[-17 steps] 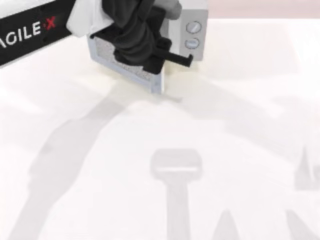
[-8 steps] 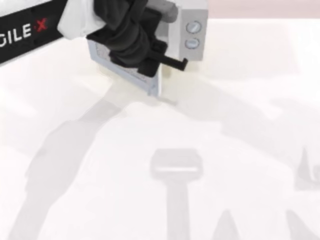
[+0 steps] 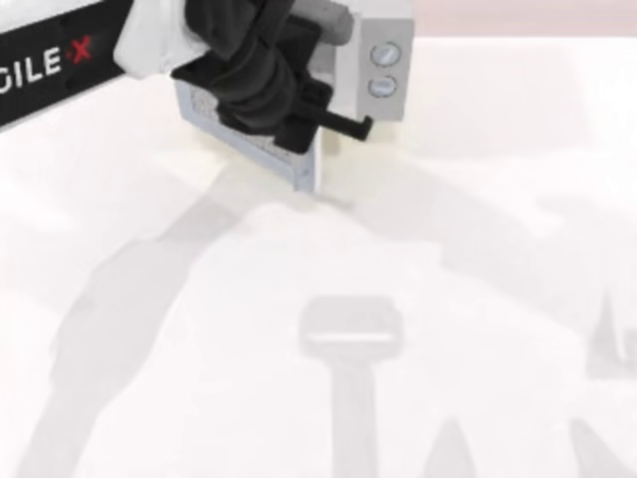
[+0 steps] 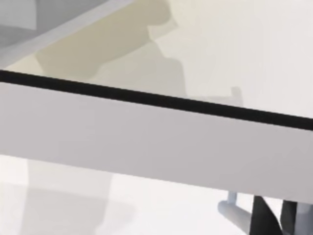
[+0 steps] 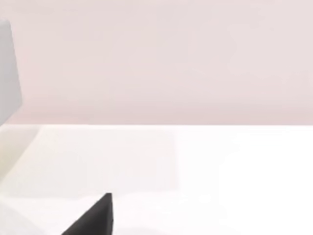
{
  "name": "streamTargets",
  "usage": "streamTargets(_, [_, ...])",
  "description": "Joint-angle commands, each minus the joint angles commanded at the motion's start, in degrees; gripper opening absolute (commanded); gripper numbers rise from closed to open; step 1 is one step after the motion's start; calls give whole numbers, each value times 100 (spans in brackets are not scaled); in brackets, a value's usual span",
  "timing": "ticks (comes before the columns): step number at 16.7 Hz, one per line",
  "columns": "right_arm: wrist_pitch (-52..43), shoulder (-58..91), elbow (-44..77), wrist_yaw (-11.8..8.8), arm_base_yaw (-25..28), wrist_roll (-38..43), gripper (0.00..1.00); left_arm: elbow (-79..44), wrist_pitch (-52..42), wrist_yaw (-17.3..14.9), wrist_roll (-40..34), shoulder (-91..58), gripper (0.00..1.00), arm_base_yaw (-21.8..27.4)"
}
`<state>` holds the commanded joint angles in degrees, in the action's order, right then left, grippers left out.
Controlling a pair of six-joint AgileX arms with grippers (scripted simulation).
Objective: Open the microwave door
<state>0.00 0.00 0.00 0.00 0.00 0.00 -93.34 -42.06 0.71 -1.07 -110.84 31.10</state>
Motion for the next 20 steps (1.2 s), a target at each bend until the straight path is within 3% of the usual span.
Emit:
streamTargets(11, [0, 0, 0, 0, 0, 0, 100, 0, 0, 0, 0, 0, 0, 0])
streamTargets(20, [0, 0, 0, 0, 0, 0, 100, 525, 111, -456, 780, 401, 0, -245])
